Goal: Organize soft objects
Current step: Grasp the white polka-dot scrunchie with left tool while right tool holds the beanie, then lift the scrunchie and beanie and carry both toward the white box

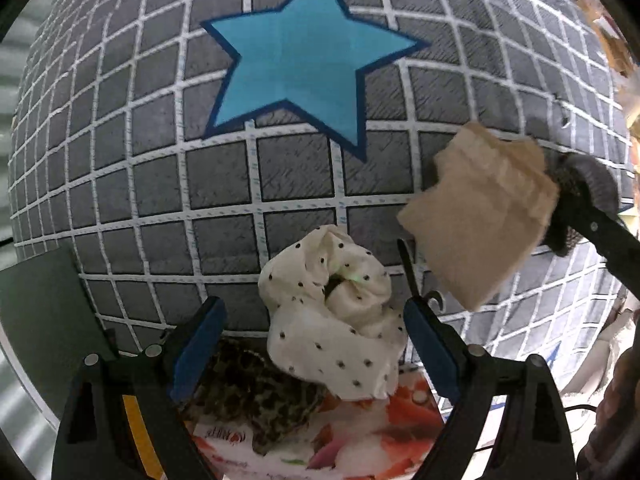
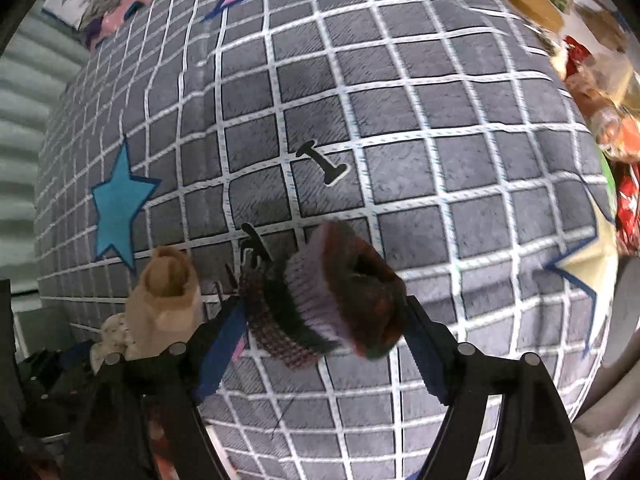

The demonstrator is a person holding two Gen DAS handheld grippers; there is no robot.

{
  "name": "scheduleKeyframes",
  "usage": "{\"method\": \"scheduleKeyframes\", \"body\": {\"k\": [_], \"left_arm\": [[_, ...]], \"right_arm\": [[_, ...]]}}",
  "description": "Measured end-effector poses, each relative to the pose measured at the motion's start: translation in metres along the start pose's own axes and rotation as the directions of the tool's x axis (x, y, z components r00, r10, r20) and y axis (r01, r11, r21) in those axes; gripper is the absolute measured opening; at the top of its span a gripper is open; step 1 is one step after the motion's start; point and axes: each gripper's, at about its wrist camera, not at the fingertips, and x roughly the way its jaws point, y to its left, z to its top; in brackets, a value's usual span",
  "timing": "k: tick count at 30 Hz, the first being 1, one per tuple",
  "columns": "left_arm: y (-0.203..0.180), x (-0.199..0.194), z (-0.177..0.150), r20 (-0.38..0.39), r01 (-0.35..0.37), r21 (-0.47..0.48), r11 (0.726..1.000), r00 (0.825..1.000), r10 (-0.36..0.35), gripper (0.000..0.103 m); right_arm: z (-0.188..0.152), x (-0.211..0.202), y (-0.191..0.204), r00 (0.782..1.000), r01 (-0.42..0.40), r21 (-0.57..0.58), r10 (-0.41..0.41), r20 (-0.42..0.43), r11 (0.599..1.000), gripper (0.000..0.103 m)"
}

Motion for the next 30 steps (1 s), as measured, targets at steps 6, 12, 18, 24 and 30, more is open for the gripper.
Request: {"method": "scheduleKeyframes", "body": {"k": [6, 12, 18, 24, 30], "left_arm": [[-0.001, 0.012, 0.001, -0.025, 0.005, 0.004, 1.0, 1.0, -0.005, 0.083], [-0.008, 0.008, 0.004, -0.026, 0.064, 0.048, 0.997, 0.998, -0.063, 0.03], [0.009, -0.02, -0.007, 0.073, 0.065, 0.038, 0.997, 0.995, -0.068, 0.026], [0.01, -0.059, -0.025, 0.187, 0.027, 0.081, 0.996, 0.981, -0.042, 0.026], [0.003, -0.09, -0.047, 0.261, -0.01, 0.151, 0.988, 0.965, -0.03, 0.026]], "right_arm": [[0.008, 0.013, 0.009, 1.0, -0.007, -0.032, 0.007, 0.004, 0.999, 0.075], [0.014, 0.009, 0.021, 0.998, -0.056, -0.082, 0.055, -0.006, 0.995, 0.044], [0.011, -0.018, 0.015, 0.997, -0.074, -0.065, 0.076, 0.03, 0.995, 0.043], [-0.003, -0.04, 0.012, 0.994, -0.096, -0.019, 0.097, 0.053, 0.995, 0.043], [-0.028, -0.058, 0.01, 0.992, -0.106, -0.016, 0.107, 0.072, 0.994, 0.043]]}}
